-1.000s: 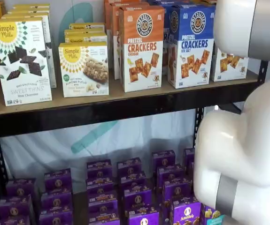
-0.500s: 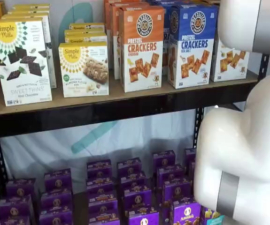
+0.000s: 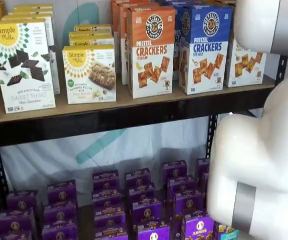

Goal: Retrieve the yellow and white box located on the top shelf, the sixth one from the left

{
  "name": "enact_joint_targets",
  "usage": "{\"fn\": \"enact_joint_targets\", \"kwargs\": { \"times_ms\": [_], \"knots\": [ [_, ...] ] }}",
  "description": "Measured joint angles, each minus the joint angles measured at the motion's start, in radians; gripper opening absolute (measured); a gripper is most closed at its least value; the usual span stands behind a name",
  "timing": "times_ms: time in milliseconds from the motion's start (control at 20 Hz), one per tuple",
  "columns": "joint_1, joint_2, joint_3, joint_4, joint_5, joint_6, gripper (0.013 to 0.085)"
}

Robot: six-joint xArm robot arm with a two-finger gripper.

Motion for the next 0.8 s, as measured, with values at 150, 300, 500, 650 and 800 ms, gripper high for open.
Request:
{"fn": "enact_joint_targets", "kwargs": {
  "times_ms": [150,300,500,650,800],
  "knots": [
    [0.013,0.013,-0.012,-0.03,-0.004,-0.001,0.085],
    [0.025,0.027,-0.023,-0.055,-0.012,-0.002,0.085],
    [0.042,0.046,-0.04,-0.094,-0.012,0.001,0.085],
    [0.054,0.055,-0.043,-0.118,-0.018,0.002,0.085],
    [0.062,0.058,-0.04,-0.133,-0.027,0.002,0.085]
  ]
}}
